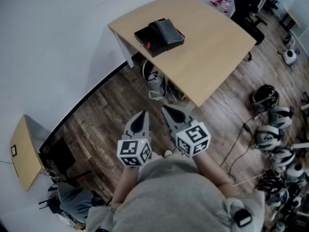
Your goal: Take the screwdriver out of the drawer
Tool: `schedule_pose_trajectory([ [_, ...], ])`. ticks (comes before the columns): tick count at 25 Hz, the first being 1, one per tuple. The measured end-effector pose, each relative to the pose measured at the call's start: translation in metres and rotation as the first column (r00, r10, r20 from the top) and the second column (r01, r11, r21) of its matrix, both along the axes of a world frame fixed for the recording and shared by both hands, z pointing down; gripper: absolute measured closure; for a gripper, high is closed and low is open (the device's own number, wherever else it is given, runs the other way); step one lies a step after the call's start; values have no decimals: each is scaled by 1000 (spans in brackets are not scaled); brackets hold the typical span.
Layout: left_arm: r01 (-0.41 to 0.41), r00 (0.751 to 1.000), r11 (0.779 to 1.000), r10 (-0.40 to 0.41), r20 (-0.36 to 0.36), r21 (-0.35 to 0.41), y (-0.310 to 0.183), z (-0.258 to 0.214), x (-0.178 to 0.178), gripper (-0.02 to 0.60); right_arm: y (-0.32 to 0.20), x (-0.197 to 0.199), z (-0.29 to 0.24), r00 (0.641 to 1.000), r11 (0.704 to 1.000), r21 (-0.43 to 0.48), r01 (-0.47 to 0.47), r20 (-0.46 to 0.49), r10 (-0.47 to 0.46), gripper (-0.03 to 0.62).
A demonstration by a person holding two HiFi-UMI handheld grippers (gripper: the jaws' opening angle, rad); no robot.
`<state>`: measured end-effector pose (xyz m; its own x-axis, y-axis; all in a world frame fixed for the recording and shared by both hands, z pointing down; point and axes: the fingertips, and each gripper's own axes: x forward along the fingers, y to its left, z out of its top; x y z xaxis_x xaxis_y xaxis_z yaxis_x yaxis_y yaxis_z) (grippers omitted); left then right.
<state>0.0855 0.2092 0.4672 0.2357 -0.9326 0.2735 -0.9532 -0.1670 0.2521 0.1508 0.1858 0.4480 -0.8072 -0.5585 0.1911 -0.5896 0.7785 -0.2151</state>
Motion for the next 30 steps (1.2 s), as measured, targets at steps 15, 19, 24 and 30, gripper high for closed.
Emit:
schedule_pose_trajectory([
  [15, 63, 998, 998, -63, -17, 16, 26, -5, 7, 581, 21, 2, -6, 999, 999, 14, 37, -10, -37, 595],
  [19, 81, 997, 997, -81, -11, 9, 27, -3, 7, 581, 20, 3, 3, 998, 999, 5, 40, -50, -40, 595],
  [24, 86, 996, 996, -86, -10, -1, 25, -1, 1, 581, 17, -7, 11, 996, 997, -30, 64, -57, -66, 595],
  [30, 68, 998, 998, -68, -17, -7, 0, 3, -13, 581, -6, -17, 16, 995, 999, -31, 37, -89, -39, 595],
])
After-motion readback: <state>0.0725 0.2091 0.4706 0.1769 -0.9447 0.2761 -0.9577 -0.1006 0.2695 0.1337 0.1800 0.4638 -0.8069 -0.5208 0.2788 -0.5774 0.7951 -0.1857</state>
